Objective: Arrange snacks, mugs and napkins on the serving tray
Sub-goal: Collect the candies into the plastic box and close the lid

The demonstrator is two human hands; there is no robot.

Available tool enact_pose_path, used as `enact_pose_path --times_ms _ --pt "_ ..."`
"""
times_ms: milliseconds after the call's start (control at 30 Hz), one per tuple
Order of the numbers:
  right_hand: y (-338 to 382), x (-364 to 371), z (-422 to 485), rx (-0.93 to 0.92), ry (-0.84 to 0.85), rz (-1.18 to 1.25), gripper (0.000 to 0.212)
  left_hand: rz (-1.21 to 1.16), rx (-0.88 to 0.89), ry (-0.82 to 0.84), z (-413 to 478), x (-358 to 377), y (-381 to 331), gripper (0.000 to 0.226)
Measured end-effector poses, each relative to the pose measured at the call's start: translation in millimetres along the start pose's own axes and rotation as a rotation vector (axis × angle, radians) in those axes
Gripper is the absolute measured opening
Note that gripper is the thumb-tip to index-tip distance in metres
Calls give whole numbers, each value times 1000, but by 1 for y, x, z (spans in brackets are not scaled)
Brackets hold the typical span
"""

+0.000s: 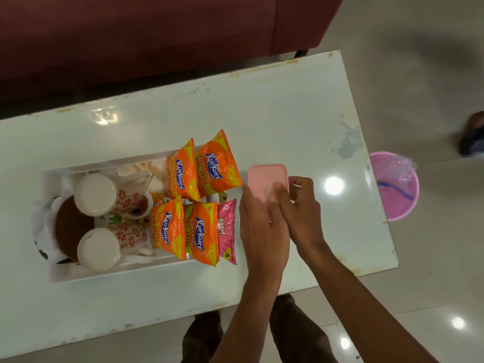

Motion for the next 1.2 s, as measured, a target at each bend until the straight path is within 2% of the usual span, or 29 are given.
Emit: enact_pose_path --times_ms 267,500,700,800,900,1000,1200 --pt "-10 11 8 -86 13 -85 18 56 -36 -34 11 5 17 62" --pt "-9 17 5 -146 21 -134 27 205 7 -63 14 5 14 71" --pt "-9 19 5 -158 28 -116 28 210 -15 -44 12 11 23 75" --pt "-10 20 5 -164 24 -105 28 216 5 -50 11 12 23 83" --pt "-12 20 5 -164 21 -96 28 222 20 -61 10 12 22 80" --pt "-13 19 5 -156 21 -72 25 279 27 -34 9 14 20 88" --pt "-14 18 6 -175 57 -26 26 345 24 -22 2 18 15 73"
Point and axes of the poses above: each hand's wrist, its own z-axis towards the middle knuckle, its own x-axis out of the palm, y = z × x, the point moved 8 cm from there along z, towards the middle knuckle, and after that the axes turned 10 degrees about -y, right-handed, at the moved point
